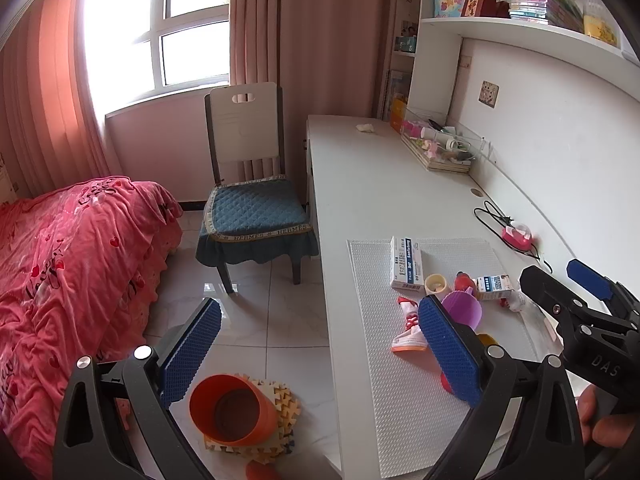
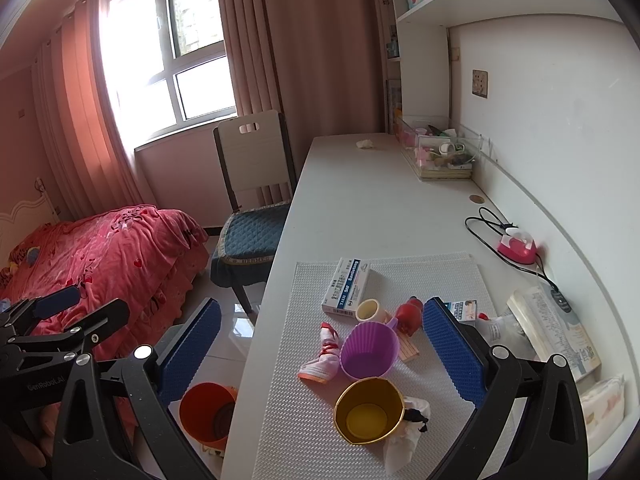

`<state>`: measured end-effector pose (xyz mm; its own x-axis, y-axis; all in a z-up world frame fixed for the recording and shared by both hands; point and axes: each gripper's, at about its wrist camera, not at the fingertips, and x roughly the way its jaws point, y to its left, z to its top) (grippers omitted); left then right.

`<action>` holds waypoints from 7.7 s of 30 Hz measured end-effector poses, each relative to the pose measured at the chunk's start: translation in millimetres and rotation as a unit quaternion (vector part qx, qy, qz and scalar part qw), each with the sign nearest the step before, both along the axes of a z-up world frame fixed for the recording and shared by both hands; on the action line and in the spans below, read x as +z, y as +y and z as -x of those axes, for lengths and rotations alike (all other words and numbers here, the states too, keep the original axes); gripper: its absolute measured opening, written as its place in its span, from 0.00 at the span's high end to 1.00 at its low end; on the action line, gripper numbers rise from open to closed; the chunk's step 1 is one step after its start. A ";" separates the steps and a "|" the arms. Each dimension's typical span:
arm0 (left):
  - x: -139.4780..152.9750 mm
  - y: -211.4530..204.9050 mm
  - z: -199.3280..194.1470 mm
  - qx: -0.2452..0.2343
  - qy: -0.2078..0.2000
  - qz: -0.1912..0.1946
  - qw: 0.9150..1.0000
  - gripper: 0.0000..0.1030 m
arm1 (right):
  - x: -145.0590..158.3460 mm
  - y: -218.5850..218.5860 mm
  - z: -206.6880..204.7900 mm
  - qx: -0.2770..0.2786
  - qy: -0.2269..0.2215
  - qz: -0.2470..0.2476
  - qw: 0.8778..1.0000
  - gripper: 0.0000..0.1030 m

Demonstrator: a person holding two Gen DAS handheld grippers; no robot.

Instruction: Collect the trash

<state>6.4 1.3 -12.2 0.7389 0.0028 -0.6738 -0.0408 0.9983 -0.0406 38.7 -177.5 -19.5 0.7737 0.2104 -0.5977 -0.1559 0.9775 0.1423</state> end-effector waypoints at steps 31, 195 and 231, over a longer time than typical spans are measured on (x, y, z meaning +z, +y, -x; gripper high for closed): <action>-3.1 -2.1 6.9 -0.010 0.004 -0.004 1.000 0.05 | -8.6 1.6 2.1 -0.001 0.000 -0.001 1.000 0.05; -321.4 268.1 -58.1 -0.174 0.347 0.058 0.920 0.49 | -348.2 419.2 -80.5 0.450 0.390 0.114 0.795 0.60; -425.7 269.1 -78.8 -0.178 0.407 0.058 0.894 0.31 | -478.5 429.4 -99.4 0.386 0.462 0.125 0.789 0.47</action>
